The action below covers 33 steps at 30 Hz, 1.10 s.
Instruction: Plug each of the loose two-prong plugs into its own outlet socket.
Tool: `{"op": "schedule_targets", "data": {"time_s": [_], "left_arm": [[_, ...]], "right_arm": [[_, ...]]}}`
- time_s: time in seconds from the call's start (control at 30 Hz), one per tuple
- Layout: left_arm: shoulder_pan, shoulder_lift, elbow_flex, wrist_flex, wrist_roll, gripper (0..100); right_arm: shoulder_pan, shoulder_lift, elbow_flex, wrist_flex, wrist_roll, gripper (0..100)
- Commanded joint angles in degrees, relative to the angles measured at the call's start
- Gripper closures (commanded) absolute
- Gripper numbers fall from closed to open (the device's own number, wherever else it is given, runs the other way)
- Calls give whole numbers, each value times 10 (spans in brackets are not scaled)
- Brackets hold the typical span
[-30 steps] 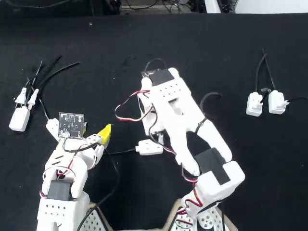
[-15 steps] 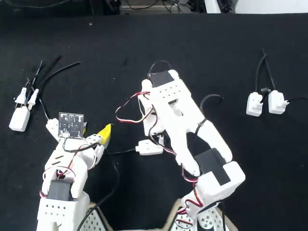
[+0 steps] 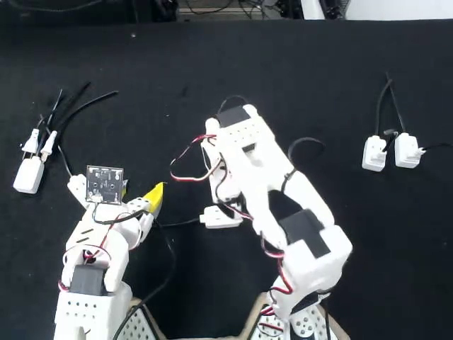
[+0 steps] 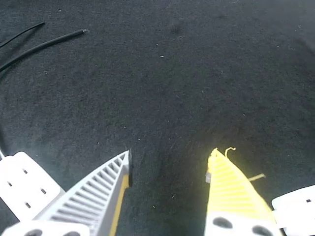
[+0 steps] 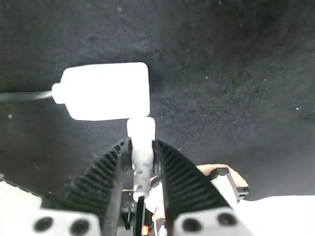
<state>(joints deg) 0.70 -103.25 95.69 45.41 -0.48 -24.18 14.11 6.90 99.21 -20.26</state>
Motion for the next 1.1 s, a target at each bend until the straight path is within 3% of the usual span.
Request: {"op": "schedule_targets", "data": {"time_s": [0.0,0.8,1.07], "left_arm": [[6,-4,5,-8,-4,748],[6,-4,5,-8,-4,748],[5,-4,5,-8,-4,748]], "right_arm": [[0,14,-53,18,-4,988],[1,95,-61,16,4,988],[43,131,-62,-4,182,987]]}}
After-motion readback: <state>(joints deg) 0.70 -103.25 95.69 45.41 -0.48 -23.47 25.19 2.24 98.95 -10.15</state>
